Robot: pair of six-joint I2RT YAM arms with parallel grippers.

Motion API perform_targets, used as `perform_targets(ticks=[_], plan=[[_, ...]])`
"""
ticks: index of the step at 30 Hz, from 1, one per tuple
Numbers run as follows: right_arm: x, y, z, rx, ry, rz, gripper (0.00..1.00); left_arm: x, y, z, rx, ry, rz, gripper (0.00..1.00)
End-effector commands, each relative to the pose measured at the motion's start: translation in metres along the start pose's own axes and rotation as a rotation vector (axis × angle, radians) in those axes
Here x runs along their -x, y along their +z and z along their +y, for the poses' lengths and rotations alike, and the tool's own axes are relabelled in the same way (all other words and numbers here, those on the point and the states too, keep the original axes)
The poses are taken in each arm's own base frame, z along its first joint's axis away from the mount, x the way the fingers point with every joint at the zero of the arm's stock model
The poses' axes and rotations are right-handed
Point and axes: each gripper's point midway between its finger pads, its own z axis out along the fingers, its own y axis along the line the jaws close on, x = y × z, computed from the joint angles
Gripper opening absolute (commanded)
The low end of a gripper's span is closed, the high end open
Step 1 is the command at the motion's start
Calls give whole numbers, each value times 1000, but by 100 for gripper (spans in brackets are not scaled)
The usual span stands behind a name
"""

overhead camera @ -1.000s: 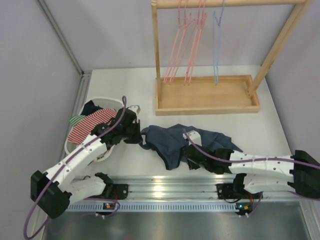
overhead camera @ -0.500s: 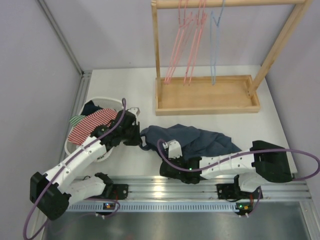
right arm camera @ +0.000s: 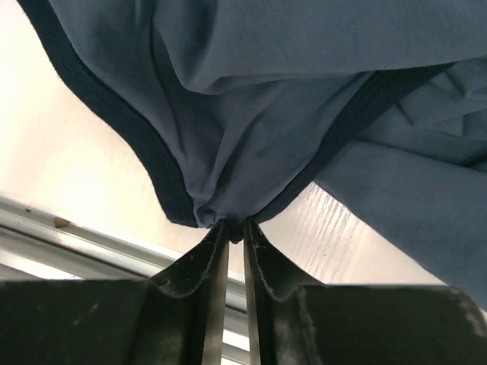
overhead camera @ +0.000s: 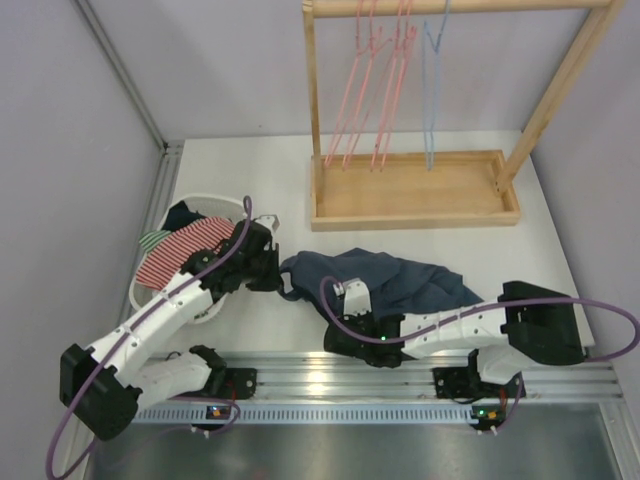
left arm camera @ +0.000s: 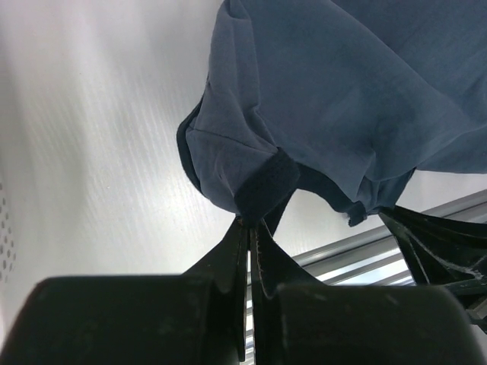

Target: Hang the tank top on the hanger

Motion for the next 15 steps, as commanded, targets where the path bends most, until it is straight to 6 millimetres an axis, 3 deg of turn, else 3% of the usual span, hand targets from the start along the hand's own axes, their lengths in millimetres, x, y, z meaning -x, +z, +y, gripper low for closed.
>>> perform_targets(ticks=[1,2,4,5,7,8,10,11,12,13,14,15], plan=[[35,-8,8,11,55,-105,4,15,-14,1,29,24,-47,0],[40,-15,-2,-21,36,-112,0,20,-20,0,32,30,-58,0],[81,-46,-6,-18,72,-198,0,42,-42,-6,39,44,-109,0],[90,-60,-19,-51,37,-210,0,68,-64,-20,6,48,-184,0],[144,-107,-25,-11,107,-325,0,92,-86,-29,7,62,-243,0],[157,-122,-36,-25,70,-349,0,116,-115,-41,-21,66,-314,0],[208,-170,-45,25,145,-453,0,142,-128,-51,-10,90,-349,0],[224,-183,-52,22,108,-479,0,165,-158,-64,-38,95,-420,0],[238,-196,-58,23,109,-504,0,177,-166,-69,-40,102,-442,0],[264,-217,-63,41,148,-551,0,189,-158,-74,-24,120,-425,0],[276,-225,-69,27,101,-571,0,210,-184,-87,-60,121,-500,0],[286,-229,-71,18,95,-580,0,218,-187,-90,-59,123,-507,0]])
